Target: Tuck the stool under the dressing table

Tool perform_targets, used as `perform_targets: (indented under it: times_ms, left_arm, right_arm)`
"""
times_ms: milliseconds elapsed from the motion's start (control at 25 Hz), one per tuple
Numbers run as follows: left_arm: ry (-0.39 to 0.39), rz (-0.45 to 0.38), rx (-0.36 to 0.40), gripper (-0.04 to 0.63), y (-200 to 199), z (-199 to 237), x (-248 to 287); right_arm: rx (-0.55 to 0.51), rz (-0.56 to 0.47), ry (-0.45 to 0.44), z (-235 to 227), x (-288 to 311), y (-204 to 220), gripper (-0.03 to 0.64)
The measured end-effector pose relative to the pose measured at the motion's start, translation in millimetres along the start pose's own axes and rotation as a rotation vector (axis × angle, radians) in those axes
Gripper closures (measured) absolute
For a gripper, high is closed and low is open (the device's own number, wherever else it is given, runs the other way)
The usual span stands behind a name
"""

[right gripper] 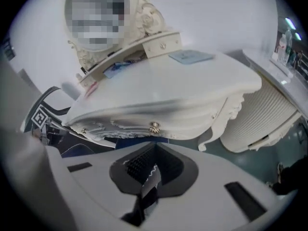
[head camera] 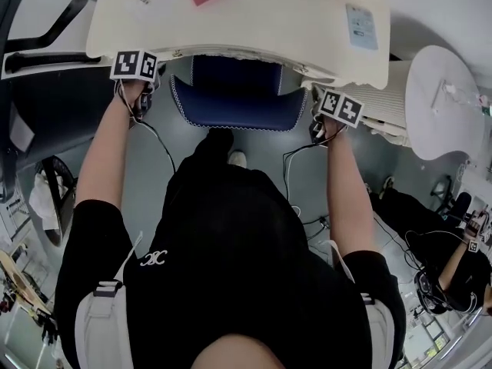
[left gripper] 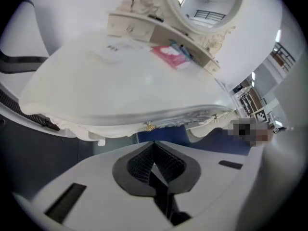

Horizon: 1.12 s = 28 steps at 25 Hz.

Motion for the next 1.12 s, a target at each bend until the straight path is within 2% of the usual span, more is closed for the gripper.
perform_targets:
  times_ms: [160,360,520,640,920,1120]
  left_arm:
    - [-0.044,-0.204,0.002,0.591,-4.6,-29.9,-34.3]
    - [-0.075,-0.467,-0.013,0.591,-17.7,-83.4,-82.5]
    - [-0.124,-0.638,0.090,0.591,-24.5,-144.6,-123.1]
    - [-0.110,-0.752,0.159,0.591,-26.0,-193.7,-153.5]
    - [-0.097,-0.932,0.256,0.591,-13.0,-272.2,-215.6]
    - [-0.085,-1.003,0.275,0.591,4.2,-302.0,-249.0]
  right_arm:
    - [-0.134,-0.151,-0.031,27.4,-32.2,-5.7,0.607]
    - [-0.246,-0.343,-0.102,76.6,-72.4,-27.9,0.609]
    - [-0.281,-0.525,-0.138,116.6,-122.0,-47.6,0.609]
    - [-0.308,-0.649,-0.149,144.1,-162.2,-58.0,0.609]
    - [-0.389,-0.928,-0.134,190.4,-262.6,-64.4,0.609]
    - [-0.405,-1.028,-0.197,200.3,-312.8,-56.6,0.609]
Point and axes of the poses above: the fingertips, and each gripper's own axes: x forward along the fingers, z to its left, y out of its underside, the point moved 6 cm from there along -x, backward along the fingers, and after that the axes turned 2 degrees about z, right-handed, at the moved point
